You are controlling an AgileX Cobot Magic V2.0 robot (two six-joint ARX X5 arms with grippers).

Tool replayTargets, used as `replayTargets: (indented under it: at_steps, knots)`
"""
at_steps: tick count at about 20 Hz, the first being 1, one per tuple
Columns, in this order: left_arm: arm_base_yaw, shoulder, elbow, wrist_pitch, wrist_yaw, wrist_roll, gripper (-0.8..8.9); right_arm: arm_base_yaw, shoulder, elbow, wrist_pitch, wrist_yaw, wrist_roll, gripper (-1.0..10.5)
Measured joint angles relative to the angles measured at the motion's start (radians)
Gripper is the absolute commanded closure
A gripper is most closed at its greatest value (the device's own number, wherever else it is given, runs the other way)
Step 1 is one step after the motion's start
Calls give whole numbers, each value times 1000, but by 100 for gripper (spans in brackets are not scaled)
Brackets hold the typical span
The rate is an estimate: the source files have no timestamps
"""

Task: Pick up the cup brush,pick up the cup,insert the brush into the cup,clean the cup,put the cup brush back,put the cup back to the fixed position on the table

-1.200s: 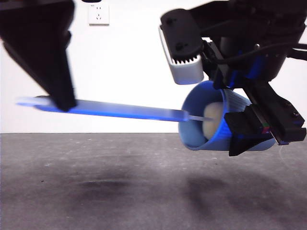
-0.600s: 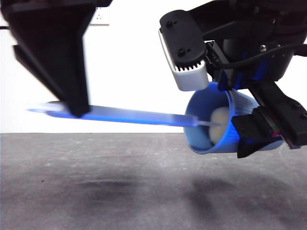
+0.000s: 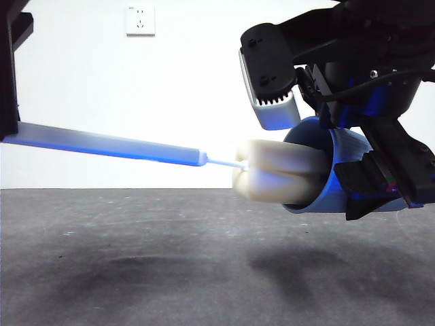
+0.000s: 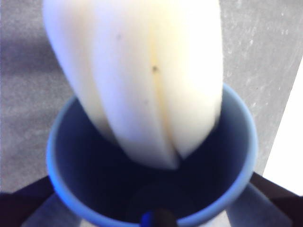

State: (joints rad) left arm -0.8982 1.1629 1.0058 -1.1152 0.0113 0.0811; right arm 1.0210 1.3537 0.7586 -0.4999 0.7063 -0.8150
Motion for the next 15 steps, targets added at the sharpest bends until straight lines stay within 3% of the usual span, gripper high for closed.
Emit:
replayTargets:
  at_steps: [15]
  knots:
    - [0, 145, 0, 264, 128, -23, 822, 1, 0, 0, 46, -3, 0, 960]
